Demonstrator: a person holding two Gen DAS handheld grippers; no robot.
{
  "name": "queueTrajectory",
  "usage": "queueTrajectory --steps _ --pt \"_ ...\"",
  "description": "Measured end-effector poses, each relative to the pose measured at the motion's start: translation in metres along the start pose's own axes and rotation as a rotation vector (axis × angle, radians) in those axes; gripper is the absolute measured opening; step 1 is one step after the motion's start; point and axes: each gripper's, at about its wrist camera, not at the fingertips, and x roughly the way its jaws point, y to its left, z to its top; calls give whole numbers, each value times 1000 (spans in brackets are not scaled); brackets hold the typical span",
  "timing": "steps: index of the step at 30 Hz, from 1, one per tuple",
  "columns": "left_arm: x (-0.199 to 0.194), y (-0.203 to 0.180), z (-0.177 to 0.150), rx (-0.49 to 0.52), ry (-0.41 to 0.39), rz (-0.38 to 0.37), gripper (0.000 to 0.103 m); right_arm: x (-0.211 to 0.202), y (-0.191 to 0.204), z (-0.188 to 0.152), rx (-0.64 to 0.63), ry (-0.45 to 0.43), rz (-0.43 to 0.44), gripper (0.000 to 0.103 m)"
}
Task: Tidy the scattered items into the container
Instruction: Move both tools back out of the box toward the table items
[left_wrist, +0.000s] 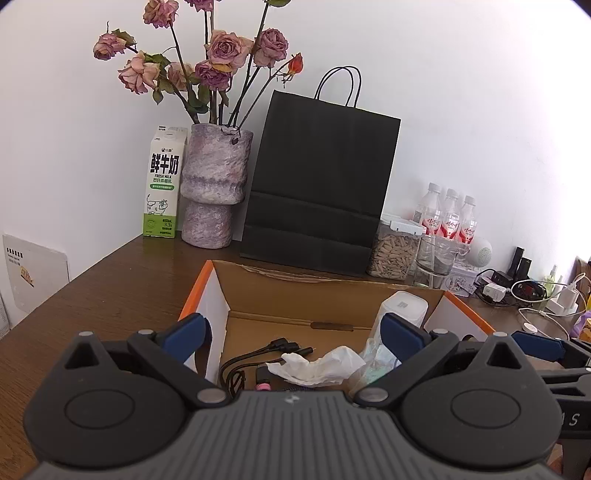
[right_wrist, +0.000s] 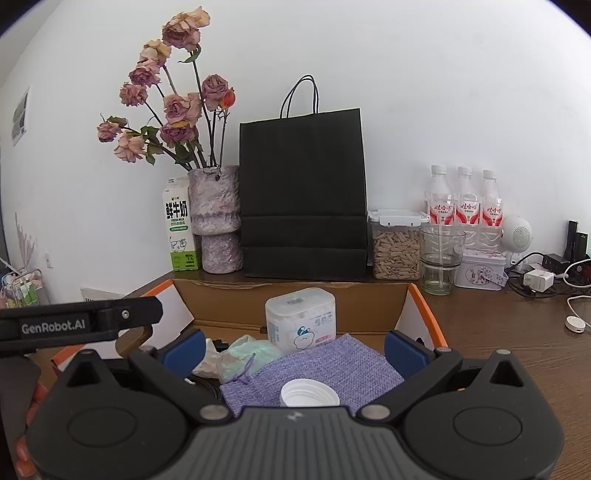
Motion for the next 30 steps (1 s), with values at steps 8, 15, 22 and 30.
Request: queueTrajectory --steps 8,15,22,30 --pt "-1 -2 0 10 11 -10 103 -5 2 1 -6 -5 9 103" --pt "-9 0 -1 0 -10 10 103 -10 4 0 -8 -8 19 103" --pt "-33 4 -3 -21 -45 21 103 -30 11 0 -32 -34 27 103" --pt "-61 2 -11 -10 -39 25 103 -52 10 -9 -19 -15 26 103"
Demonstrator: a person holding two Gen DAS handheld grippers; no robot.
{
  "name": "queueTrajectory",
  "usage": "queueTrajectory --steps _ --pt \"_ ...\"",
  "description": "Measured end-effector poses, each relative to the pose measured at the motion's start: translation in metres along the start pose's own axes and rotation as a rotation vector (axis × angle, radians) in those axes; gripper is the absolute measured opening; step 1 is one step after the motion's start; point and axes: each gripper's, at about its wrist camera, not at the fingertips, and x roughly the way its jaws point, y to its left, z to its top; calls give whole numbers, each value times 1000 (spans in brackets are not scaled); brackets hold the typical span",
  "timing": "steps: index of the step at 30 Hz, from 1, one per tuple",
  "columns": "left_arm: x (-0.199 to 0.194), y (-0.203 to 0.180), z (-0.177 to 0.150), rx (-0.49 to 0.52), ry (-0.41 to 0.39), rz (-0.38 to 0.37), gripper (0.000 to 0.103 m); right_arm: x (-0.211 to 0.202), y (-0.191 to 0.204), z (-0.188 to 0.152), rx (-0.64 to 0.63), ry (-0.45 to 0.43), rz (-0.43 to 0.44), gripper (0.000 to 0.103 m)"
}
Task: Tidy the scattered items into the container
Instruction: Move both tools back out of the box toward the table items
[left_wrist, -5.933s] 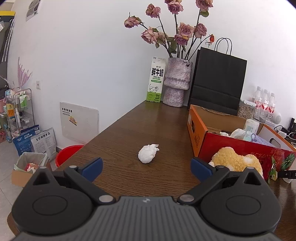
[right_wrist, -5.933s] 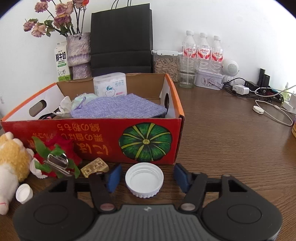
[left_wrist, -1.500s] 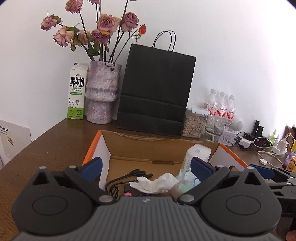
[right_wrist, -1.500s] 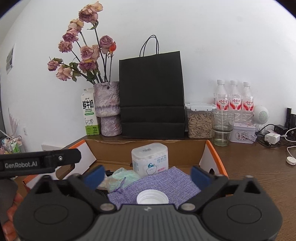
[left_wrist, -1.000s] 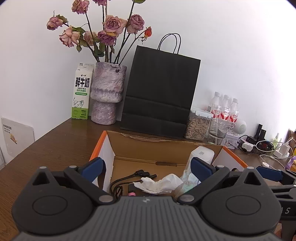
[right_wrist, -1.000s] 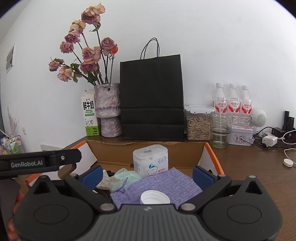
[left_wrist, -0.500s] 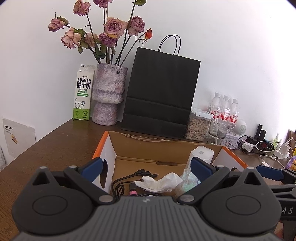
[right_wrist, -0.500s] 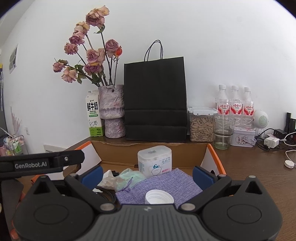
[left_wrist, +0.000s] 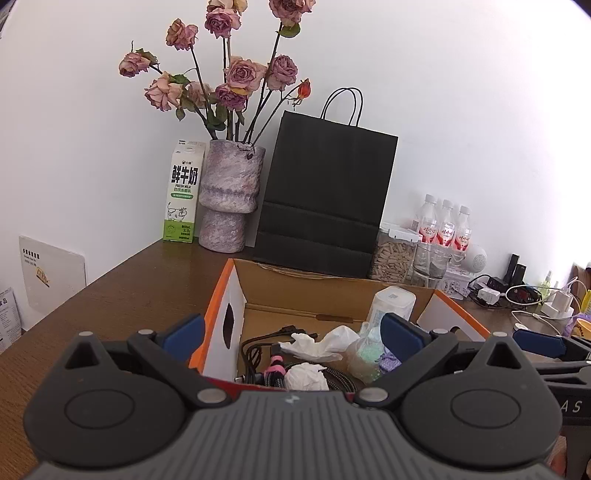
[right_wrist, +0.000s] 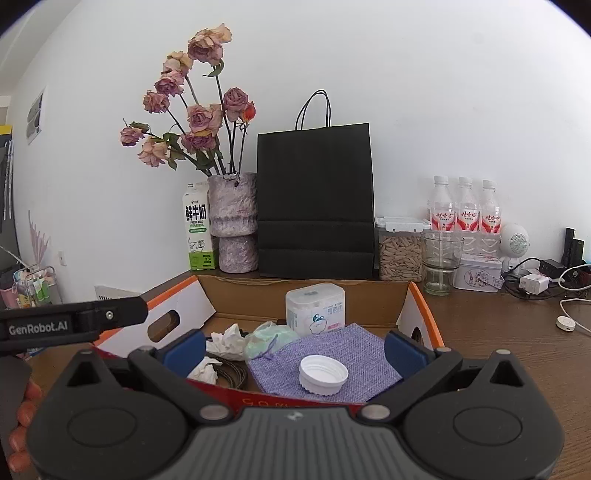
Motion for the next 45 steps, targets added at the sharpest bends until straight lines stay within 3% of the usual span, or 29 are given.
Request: queueTrajectory --steps 27,45 --pt "-72 8 -36 19 70 44 103 -52 -5 -60 -22 172 -47 103" --pt "-51 -13 -62 39 232 60 103 -49 -15 -69 1 215 -89 103"
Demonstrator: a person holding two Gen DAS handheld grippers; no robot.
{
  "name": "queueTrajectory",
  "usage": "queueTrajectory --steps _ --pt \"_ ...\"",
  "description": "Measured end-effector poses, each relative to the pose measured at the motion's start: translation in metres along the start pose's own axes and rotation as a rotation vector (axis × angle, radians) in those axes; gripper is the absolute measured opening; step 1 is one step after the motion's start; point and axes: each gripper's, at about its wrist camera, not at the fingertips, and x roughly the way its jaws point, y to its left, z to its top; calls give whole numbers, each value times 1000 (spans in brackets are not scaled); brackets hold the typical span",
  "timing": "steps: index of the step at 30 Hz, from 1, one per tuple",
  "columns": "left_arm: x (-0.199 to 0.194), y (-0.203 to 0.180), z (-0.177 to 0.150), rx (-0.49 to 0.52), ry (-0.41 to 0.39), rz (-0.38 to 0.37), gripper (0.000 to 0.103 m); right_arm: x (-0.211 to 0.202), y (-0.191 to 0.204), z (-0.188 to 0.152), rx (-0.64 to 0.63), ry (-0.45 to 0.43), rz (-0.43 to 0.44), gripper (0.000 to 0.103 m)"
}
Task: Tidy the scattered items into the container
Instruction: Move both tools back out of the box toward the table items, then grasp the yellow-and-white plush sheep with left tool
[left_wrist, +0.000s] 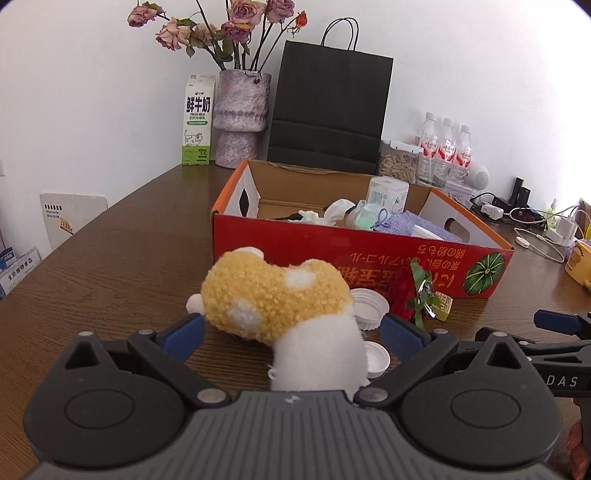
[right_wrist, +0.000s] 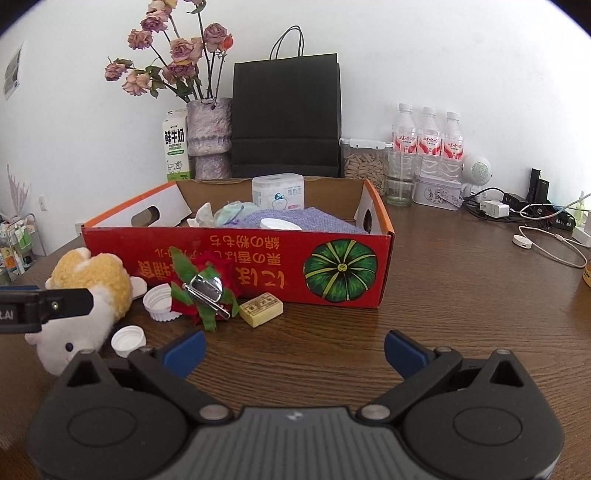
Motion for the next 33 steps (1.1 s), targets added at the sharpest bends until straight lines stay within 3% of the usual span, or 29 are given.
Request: queueTrajectory --steps 11,14,16,18,33 --pt "15 -5 -1 -38 15 -3 103 4 2 0 -12 21 -6 103" --pt "18 -8 -2 -19 21 13 88 5 2 0 -9 26 -8 103" --pt "20 -8 -2 -20 34 11 67 5 2 0 -10 28 -8 103" --pt "22 -9 -4 -18 43 -3 59 5 2 0 -11 29 -9 103" --pt "4 2 -2 -65 -14 -22 54 7 1 0 -6 39 -24 103"
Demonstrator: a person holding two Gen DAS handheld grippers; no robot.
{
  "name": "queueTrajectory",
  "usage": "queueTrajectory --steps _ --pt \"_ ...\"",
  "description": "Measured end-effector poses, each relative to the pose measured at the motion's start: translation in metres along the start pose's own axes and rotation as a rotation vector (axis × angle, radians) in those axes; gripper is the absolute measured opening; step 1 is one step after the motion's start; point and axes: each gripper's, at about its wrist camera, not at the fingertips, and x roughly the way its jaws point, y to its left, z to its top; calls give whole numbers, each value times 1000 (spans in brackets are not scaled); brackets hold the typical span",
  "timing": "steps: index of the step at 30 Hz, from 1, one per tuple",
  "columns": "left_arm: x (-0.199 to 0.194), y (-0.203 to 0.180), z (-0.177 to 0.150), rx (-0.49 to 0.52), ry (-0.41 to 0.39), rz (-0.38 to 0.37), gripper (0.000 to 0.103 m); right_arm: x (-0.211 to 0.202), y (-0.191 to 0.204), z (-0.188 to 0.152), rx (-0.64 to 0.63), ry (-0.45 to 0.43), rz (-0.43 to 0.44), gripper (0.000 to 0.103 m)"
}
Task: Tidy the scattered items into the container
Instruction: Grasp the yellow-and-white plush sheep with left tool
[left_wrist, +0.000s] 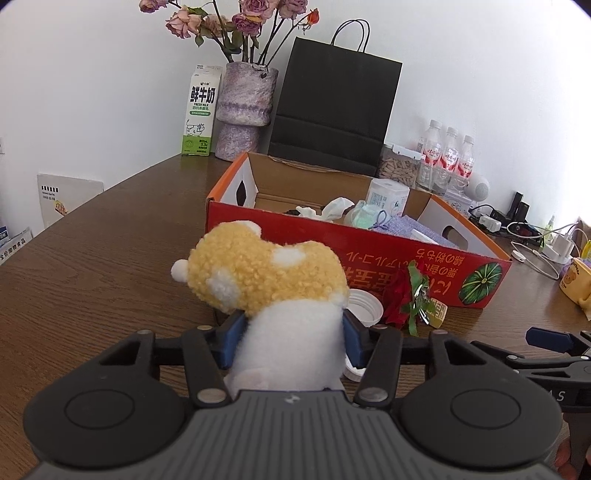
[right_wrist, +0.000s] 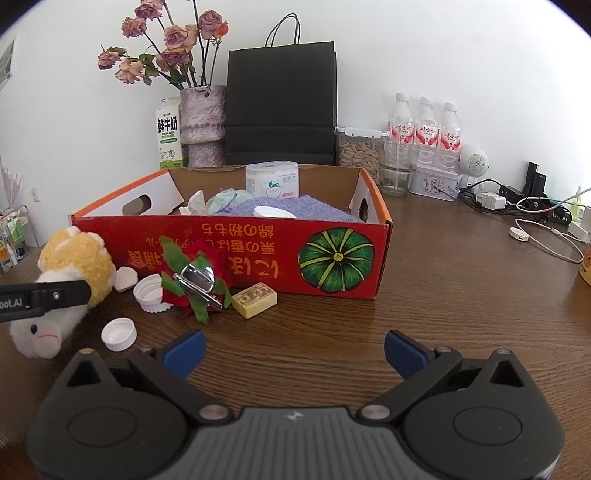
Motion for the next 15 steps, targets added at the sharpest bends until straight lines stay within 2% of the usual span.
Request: queueTrajectory --steps 8,15 --pt "-18 11 8 -17 -50 -17 54 2 -1 1 13 11 2 103" --pt "-29 25 13 -33 -87 -20 54 -3 7 5 9 -45 53 103"
